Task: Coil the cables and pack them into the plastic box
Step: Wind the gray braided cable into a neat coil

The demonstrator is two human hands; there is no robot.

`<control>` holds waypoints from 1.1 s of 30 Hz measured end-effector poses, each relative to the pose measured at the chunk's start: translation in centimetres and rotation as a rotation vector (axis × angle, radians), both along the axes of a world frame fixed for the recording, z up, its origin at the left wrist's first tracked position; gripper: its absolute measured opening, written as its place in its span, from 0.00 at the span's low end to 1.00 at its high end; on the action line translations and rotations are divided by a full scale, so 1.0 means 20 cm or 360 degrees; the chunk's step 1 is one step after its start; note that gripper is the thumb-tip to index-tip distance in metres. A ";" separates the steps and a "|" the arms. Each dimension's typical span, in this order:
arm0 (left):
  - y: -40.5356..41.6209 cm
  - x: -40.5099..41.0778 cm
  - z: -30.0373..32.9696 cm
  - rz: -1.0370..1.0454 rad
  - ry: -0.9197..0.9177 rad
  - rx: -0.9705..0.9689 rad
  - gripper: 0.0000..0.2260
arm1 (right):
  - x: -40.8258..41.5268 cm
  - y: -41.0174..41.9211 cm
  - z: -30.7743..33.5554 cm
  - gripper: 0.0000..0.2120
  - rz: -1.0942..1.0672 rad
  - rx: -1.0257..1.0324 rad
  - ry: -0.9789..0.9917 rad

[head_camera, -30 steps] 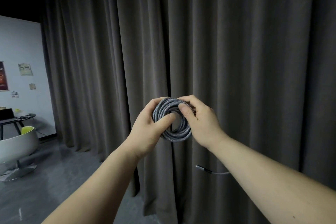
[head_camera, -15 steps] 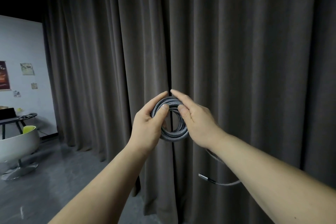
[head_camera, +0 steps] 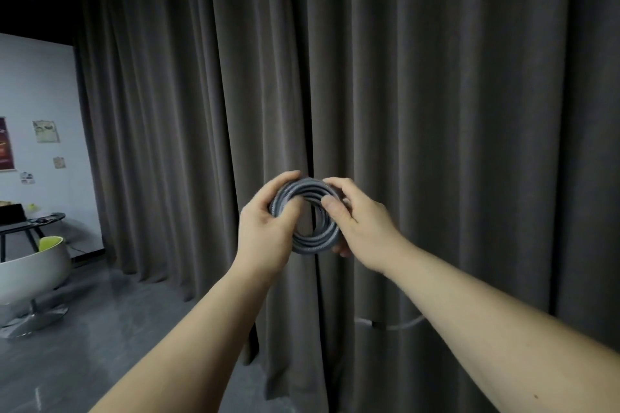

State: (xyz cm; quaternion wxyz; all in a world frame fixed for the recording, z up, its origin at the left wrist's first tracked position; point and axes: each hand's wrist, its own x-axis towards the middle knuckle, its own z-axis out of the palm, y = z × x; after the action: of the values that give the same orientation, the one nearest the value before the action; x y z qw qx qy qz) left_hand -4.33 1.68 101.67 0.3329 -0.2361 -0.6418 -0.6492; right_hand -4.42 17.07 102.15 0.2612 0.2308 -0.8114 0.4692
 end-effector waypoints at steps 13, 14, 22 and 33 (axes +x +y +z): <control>-0.22 -0.09 0.03 0.0519 -0.0099 0.0467 0.11 | 0.14 0.12 0.05 0.09 -0.0396 0.1168 0.0279; -0.21 -0.09 0.03 0.0523 -0.0111 0.0421 0.11 | 0.17 0.07 0.07 0.11 -0.0266 0.1270 0.0288; -0.05 0.00 -0.02 0.0036 -0.0296 0.0218 0.08 | 0.10 -0.11 0.15 0.05 0.0136 0.0489 0.0343; -0.06 0.01 -0.07 -0.0447 -0.0289 -0.0194 0.28 | 0.03 -0.06 0.11 0.21 -0.0268 0.0278 -0.0007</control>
State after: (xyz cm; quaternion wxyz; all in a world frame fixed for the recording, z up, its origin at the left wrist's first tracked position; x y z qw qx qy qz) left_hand -4.19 0.39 100.19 0.1645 -0.2837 -0.6682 -0.6678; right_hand -3.91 15.89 104.38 0.2767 0.1826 -0.8663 0.3736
